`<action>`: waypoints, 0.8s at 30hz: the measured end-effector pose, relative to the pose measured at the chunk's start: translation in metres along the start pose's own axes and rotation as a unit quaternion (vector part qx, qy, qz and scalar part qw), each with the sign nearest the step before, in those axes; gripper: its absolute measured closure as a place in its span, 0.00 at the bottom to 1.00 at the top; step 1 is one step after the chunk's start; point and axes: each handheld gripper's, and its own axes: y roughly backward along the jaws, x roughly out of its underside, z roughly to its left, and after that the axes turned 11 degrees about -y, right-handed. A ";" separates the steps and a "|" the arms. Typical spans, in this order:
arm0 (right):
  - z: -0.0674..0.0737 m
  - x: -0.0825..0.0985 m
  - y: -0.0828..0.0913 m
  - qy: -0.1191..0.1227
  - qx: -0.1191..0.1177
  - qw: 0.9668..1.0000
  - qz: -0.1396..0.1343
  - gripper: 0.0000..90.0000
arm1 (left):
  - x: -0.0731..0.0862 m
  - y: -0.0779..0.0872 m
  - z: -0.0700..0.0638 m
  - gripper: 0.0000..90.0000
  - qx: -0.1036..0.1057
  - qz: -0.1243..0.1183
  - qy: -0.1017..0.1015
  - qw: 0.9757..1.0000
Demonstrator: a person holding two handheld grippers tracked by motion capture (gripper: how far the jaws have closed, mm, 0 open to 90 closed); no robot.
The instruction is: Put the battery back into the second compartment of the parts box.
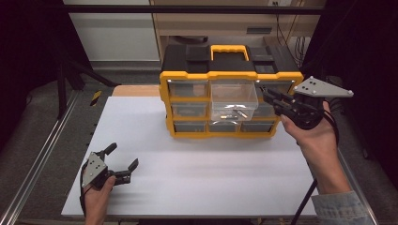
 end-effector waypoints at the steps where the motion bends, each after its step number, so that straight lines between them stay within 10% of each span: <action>1: 0.001 -0.002 -0.002 -0.001 -0.001 1.000 -0.001 0.85 | 0.000 0.000 0.000 0.01 0.000 0.000 0.000 1.000; 24: 0.015 -0.016 -0.016 0.002 -0.017 1.000 0.001 0.86 | 0.000 0.000 0.000 0.01 0.000 -0.001 0.000 1.000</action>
